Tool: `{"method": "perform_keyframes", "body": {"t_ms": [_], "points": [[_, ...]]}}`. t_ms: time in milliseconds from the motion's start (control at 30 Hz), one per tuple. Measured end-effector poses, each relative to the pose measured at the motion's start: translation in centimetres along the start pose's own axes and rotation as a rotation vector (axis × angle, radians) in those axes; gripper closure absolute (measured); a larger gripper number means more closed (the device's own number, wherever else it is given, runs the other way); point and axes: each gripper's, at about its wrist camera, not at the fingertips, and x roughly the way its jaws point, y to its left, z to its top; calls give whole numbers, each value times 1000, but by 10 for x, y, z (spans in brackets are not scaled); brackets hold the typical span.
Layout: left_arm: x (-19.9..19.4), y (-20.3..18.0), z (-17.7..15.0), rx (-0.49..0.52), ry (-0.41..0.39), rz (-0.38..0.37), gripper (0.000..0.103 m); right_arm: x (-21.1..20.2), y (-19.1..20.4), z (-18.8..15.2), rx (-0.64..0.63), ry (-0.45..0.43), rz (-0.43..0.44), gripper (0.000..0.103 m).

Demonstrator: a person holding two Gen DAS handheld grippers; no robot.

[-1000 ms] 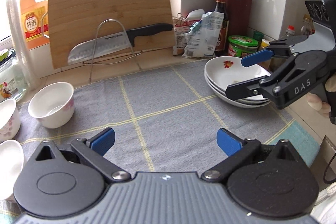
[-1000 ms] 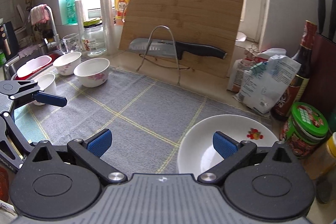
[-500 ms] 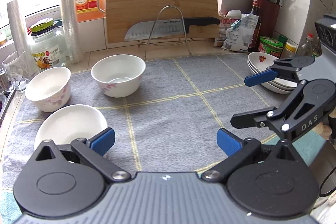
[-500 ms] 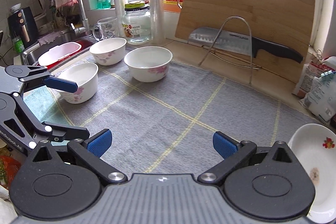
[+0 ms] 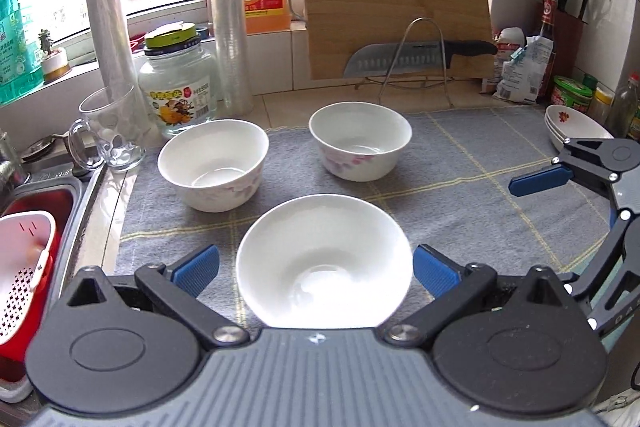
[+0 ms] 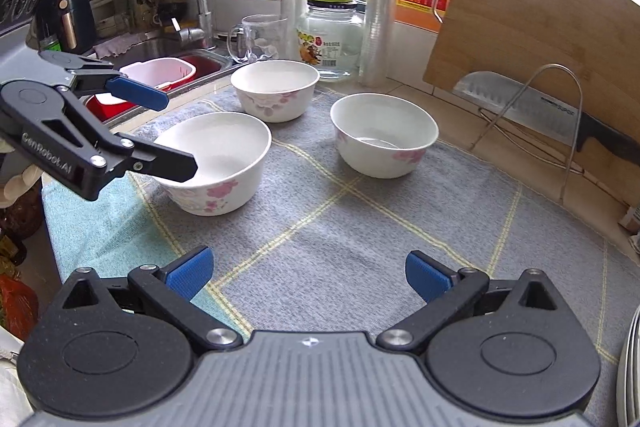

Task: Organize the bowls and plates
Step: 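Move both grippers to the large white bowl on the towel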

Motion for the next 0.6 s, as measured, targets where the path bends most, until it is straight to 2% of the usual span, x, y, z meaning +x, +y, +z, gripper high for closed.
{"method": "perform_keyframes", "body": {"t_ms": [433,600], "points": [[26,32,4,48,79,-73,3,40,46,19,-60,2,24,0],[32,31,6,82,103,-97,13,48,56,23,-97,-2,21,0]]}}
